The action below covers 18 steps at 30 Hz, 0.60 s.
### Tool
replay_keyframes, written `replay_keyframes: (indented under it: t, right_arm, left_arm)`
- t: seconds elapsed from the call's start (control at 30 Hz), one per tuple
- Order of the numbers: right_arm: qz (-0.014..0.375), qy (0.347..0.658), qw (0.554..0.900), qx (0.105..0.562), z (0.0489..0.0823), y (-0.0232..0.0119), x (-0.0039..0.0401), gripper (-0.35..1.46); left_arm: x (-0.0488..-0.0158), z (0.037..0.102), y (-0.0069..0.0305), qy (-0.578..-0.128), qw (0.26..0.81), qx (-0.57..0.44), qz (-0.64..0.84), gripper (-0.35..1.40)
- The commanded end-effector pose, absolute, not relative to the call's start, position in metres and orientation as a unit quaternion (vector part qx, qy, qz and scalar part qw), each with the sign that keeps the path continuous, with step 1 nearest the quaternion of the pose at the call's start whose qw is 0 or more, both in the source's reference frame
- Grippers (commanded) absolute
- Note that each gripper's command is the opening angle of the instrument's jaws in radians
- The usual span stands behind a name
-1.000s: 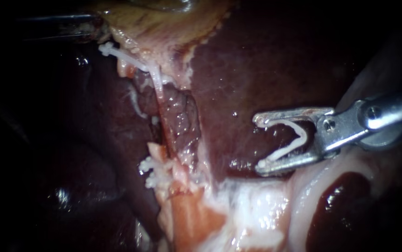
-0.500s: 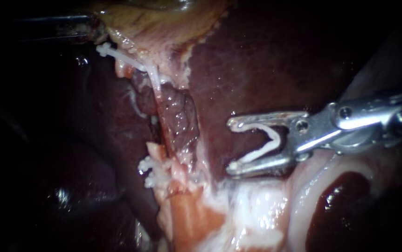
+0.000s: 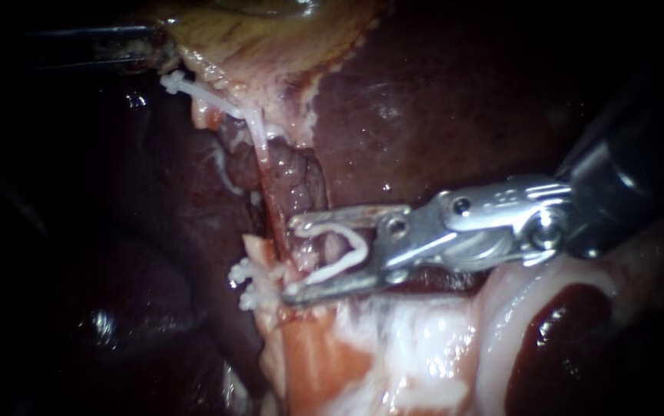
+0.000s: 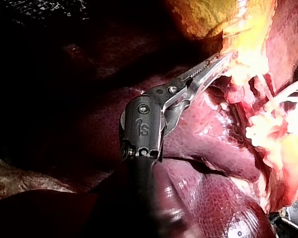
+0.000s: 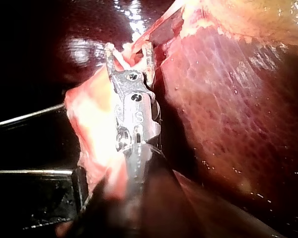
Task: Clipping first clip right tube
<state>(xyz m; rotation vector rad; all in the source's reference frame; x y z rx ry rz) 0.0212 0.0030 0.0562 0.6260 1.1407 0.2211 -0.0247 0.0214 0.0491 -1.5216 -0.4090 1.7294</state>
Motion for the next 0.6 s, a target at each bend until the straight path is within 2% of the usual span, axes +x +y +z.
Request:
replay_keyframes:
  t: [0.03, 0.17, 0.33, 0.6]
  right_arm:
    - [0.106, 0.536, 0.783, 0.297, 0.0563, 0.0027, 0.0215, 0.50]
    - [0.118, 0.558, 0.751, 0.333, 0.0565, 0.0020, 0.0221, 0.50]
    - [0.120, 0.576, 0.719, 0.370, 0.0551, 0.0010, 0.0220, 0.50]
    - [0.099, 0.576, 0.702, 0.407, 0.0535, 0.0002, 0.0220, 0.43]
  left_arm:
    - [-0.0247, 0.0491, 0.0214, -0.162, 0.390, -0.599, 0.681, -0.35]
    - [-0.0248, 0.0492, 0.0214, -0.162, 0.390, -0.599, 0.680, -0.35]
    - [-0.0248, 0.0492, 0.0214, -0.161, 0.390, -0.599, 0.680, -0.35]
    - [-0.0247, 0.0495, 0.0216, -0.162, 0.390, -0.599, 0.681, -0.35]
